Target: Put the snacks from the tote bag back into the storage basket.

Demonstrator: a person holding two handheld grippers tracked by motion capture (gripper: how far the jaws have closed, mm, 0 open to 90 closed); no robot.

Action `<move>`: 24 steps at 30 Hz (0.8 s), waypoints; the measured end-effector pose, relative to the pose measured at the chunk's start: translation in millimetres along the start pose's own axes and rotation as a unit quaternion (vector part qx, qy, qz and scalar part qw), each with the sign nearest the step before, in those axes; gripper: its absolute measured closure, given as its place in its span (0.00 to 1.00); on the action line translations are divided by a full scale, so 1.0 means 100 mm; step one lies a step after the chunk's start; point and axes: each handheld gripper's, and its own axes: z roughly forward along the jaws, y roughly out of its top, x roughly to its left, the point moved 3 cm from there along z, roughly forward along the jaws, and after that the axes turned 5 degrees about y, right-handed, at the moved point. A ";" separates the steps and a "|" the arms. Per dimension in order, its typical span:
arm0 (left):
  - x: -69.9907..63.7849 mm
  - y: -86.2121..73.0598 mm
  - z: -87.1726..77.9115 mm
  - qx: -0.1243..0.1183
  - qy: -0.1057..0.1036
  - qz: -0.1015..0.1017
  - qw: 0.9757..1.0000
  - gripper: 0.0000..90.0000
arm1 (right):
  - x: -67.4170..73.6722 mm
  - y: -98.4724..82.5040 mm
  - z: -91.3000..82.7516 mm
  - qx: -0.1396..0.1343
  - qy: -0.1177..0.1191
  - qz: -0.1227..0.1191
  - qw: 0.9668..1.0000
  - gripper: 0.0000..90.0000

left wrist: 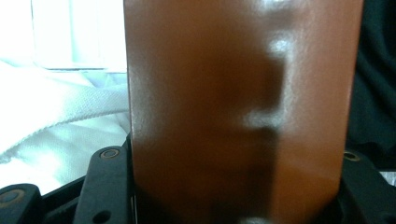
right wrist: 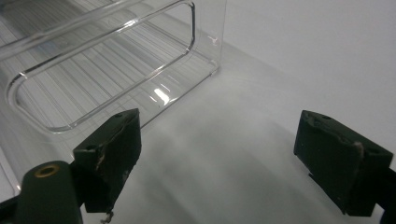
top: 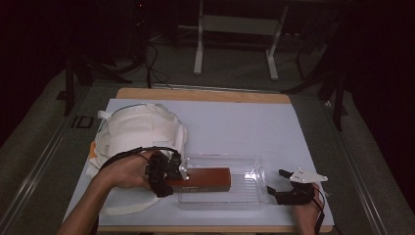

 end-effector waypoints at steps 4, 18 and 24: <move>-0.01 0.02 0.00 0.000 -0.002 0.004 1.000 0.48 | 0.00 0.00 0.00 0.000 0.000 0.000 1.000 0.17; -0.02 0.09 0.00 0.003 0.001 0.011 1.000 0.48 | 0.00 0.00 0.00 0.001 0.000 0.000 1.000 0.17; -0.02 0.14 0.01 0.007 0.001 0.017 1.000 0.48 | 0.00 0.00 0.00 0.001 0.001 0.002 1.000 0.17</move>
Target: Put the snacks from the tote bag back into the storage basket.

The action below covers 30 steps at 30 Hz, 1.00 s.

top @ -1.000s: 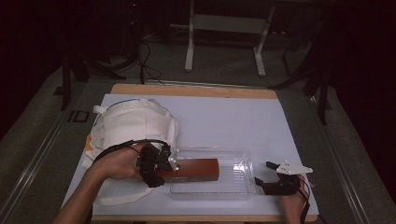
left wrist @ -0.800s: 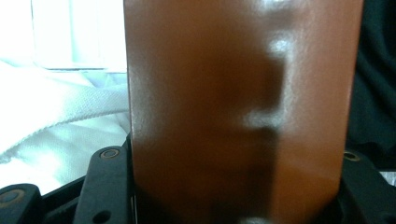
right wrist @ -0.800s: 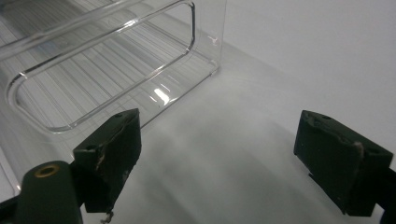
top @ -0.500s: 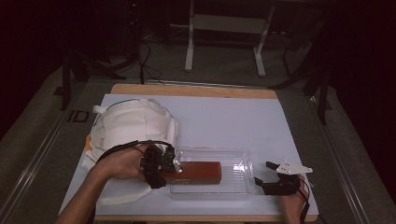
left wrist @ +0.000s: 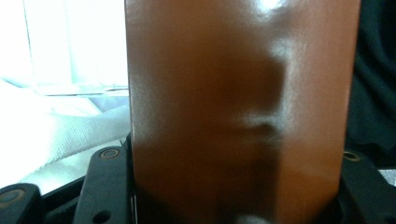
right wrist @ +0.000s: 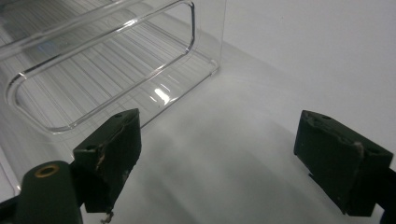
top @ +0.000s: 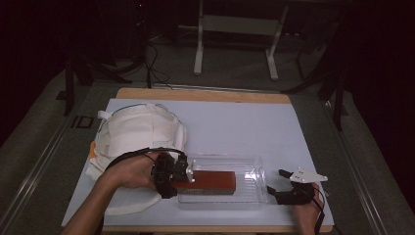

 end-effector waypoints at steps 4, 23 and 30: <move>0.00 0.03 0.02 0.001 0.000 0.002 1.000 0.48 | 0.00 0.00 0.00 -0.001 0.000 0.000 1.000 0.17; -0.03 0.16 0.04 0.013 -0.005 0.018 1.000 0.48 | 0.00 0.00 -0.01 -0.001 0.001 0.002 1.000 0.17; -0.05 0.19 0.06 0.014 -0.010 0.018 1.000 0.48 | 0.00 0.00 0.00 0.000 0.001 0.002 1.000 0.17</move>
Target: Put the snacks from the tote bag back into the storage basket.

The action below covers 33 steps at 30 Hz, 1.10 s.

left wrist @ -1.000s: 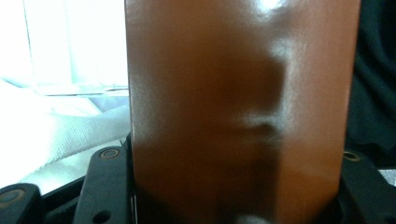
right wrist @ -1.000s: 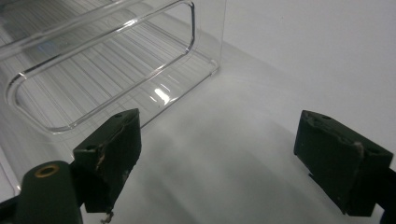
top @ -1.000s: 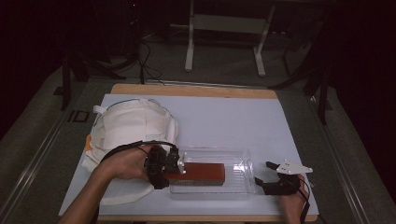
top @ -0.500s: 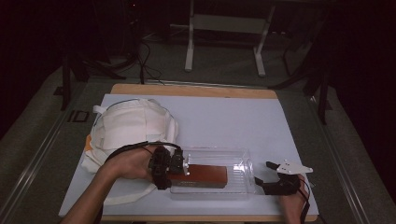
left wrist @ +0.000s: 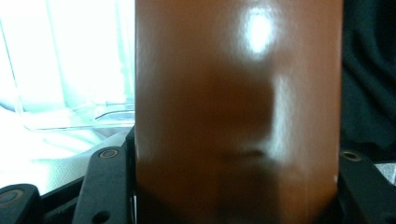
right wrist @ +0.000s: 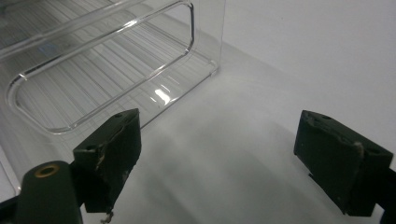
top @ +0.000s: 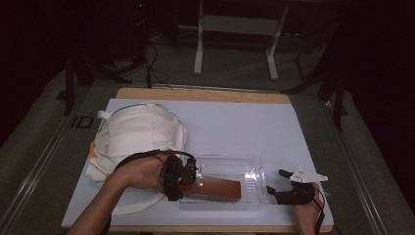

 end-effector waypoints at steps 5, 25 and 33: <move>0.00 0.03 -0.01 -0.004 -0.001 0.000 1.000 0.47 | 0.00 0.00 0.00 0.001 0.001 0.000 1.000 0.17; 0.03 0.26 -0.03 -0.027 0.000 0.010 1.000 0.47 | 0.00 0.00 0.01 0.003 0.001 0.000 1.000 0.17; 0.02 0.30 -0.02 -0.029 -0.002 0.008 1.000 0.47 | 0.00 0.00 0.01 0.003 0.002 0.000 1.000 0.17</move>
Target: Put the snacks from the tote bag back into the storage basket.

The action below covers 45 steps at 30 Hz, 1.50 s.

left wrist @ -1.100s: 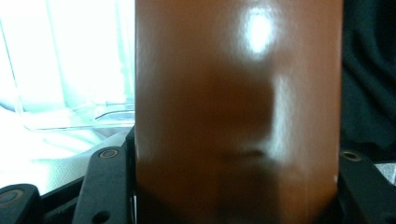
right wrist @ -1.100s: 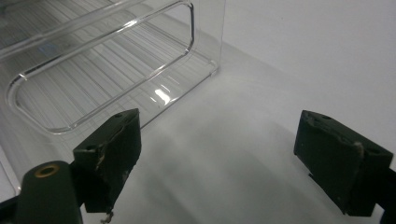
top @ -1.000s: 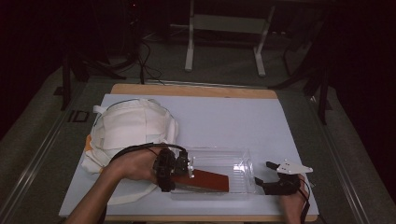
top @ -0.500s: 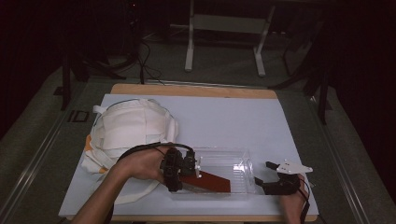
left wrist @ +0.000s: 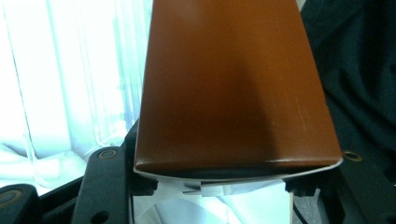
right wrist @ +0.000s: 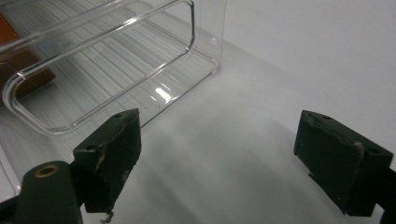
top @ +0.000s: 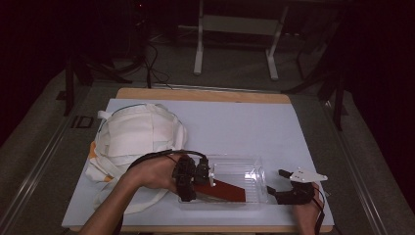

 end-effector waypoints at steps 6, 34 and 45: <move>-0.02 0.02 -0.01 0.002 0.000 -0.001 1.000 0.46 | 0.00 0.00 0.00 0.002 0.001 -0.001 1.000 0.17; -0.07 0.02 0.02 0.009 -0.016 -0.025 1.000 0.42 | 0.00 0.00 0.01 0.003 0.000 -0.001 1.000 0.17; -0.07 -0.02 0.05 0.005 -0.027 -0.033 0.999 0.38 | 0.00 0.00 0.01 0.003 0.001 0.000 1.000 0.17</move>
